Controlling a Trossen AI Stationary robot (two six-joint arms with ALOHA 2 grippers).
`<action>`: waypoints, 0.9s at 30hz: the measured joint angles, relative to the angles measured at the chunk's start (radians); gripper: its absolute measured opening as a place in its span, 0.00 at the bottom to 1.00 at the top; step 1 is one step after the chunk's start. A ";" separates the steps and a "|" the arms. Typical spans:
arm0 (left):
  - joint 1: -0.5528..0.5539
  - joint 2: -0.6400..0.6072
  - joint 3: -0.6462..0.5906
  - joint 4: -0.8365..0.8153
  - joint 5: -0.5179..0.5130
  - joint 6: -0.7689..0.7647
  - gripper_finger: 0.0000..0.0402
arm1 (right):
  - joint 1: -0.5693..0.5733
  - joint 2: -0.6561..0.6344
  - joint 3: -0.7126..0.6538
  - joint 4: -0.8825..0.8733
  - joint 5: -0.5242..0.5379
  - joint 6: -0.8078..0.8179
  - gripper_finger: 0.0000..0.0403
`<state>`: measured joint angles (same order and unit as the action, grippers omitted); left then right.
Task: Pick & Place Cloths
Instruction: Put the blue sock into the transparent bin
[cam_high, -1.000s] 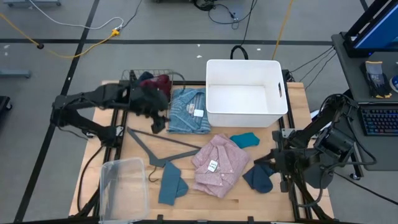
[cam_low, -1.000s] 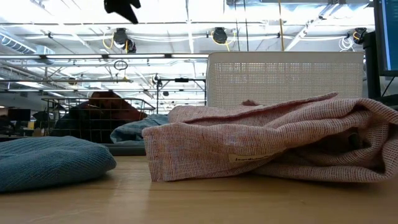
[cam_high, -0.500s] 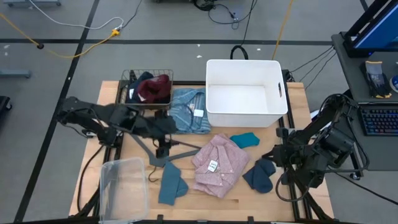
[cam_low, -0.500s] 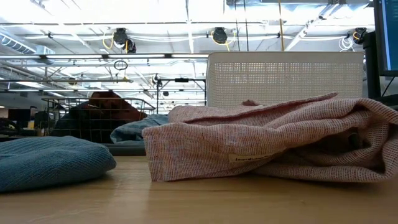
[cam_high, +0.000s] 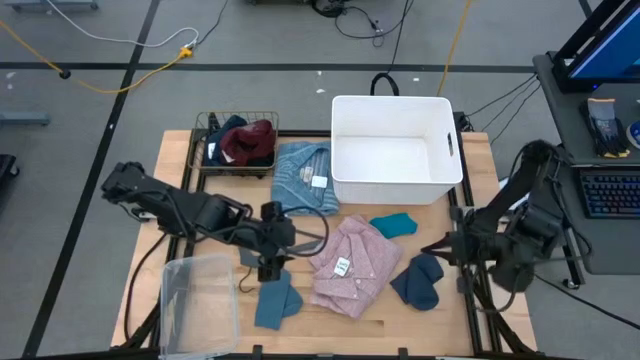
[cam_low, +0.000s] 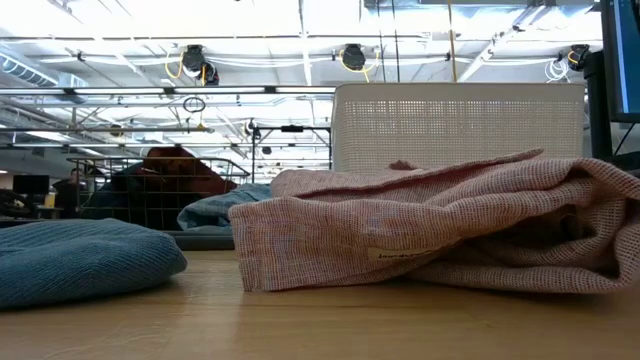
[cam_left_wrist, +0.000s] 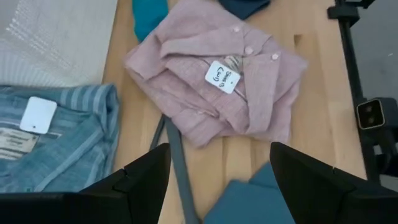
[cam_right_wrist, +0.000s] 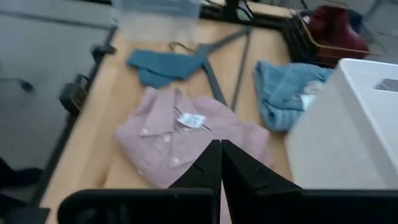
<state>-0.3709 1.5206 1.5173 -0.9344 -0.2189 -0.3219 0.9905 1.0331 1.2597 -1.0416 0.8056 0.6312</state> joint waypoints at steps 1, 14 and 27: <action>-0.001 0.002 0.000 0.004 0.004 -0.003 0.68 | 0.000 -0.036 -0.049 0.067 -0.009 -0.031 0.00; -0.055 0.012 0.000 0.002 0.009 -0.103 0.68 | -0.035 -0.439 -0.567 0.792 -0.246 -0.394 0.00; -0.090 0.110 0.001 0.013 -0.020 -0.266 0.68 | -0.036 -0.569 -0.697 0.786 -0.496 -0.421 0.00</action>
<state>-0.4606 1.6307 1.5181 -0.9215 -0.2387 -0.5879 0.9546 0.4643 0.5624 -0.2560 0.3097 0.2104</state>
